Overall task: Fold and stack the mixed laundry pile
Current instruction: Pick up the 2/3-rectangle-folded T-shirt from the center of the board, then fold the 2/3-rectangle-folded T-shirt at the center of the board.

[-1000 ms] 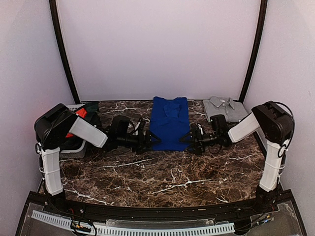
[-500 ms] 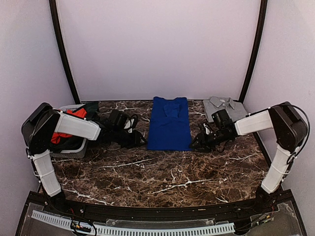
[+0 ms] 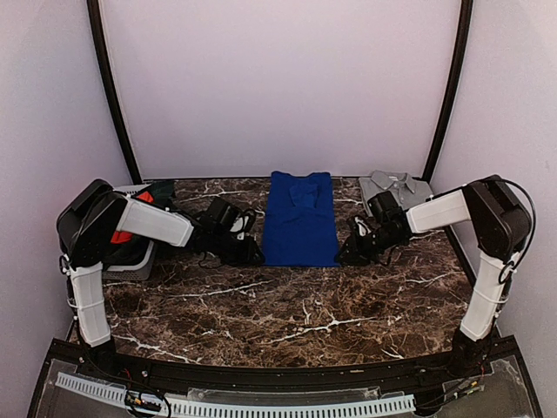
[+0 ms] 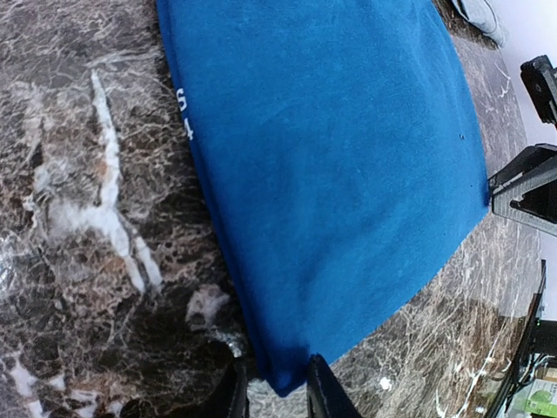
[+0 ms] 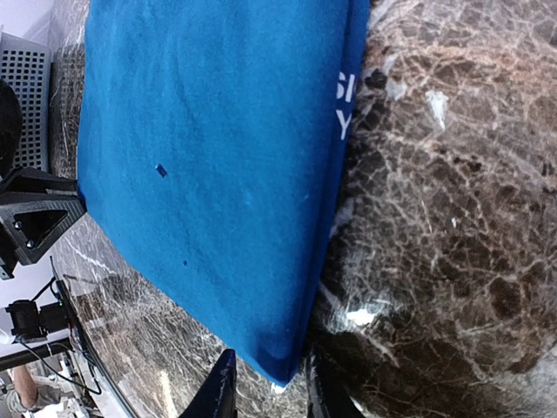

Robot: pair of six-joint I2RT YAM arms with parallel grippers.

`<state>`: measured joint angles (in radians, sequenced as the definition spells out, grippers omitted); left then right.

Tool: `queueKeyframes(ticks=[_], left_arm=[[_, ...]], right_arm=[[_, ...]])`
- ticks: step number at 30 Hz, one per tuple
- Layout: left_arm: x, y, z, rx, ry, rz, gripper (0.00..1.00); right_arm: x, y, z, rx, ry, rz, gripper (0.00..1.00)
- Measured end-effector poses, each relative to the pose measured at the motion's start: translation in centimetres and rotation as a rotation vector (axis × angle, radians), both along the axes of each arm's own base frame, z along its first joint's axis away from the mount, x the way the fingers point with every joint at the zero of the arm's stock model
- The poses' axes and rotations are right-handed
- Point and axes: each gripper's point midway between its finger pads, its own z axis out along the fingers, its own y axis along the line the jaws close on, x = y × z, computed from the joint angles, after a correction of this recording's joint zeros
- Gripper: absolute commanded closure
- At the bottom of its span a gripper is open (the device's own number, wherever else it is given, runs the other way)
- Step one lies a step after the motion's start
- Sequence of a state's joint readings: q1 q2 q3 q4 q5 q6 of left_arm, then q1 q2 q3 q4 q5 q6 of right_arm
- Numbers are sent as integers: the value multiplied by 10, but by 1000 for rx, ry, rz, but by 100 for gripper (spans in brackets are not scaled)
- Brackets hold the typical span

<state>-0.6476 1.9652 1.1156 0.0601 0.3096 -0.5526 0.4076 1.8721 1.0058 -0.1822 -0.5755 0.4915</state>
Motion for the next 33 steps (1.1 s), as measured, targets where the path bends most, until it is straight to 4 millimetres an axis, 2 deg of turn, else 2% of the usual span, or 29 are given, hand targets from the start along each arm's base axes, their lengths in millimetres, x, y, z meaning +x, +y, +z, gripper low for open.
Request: queueKeyframes(ticks=[7,13,15,18,21,27,29,31,33], left_arm=[[1,-5,-3,-5,3,-18,97],[-8,-12,-3,-3,5,-50,100],[-17,-15,-4,-3,11,-65,100],[-42,-14,-4,4,33,-88,100],[-75,-10,-3,6,61,-120,100],[-156,-10,7,8,106,-222,100],[-184,-13,17,-4,112,-266,100],[-207,-15,30,-32,117,-299,100],[-215,-15,45,-62,113,-300,100]], right_arm=[[1,3,-5,-2,4,9,100],[-4,6,-6,-7,9,19,100],[-14,4,-4,-8,14,23,100],[-38,2,2,-3,26,29,100],[-71,-2,8,8,45,40,100],[-141,-15,20,39,85,58,100],[-163,-19,31,61,90,61,100],[-175,-21,47,90,79,54,100],[-180,-23,68,131,47,37,100]])
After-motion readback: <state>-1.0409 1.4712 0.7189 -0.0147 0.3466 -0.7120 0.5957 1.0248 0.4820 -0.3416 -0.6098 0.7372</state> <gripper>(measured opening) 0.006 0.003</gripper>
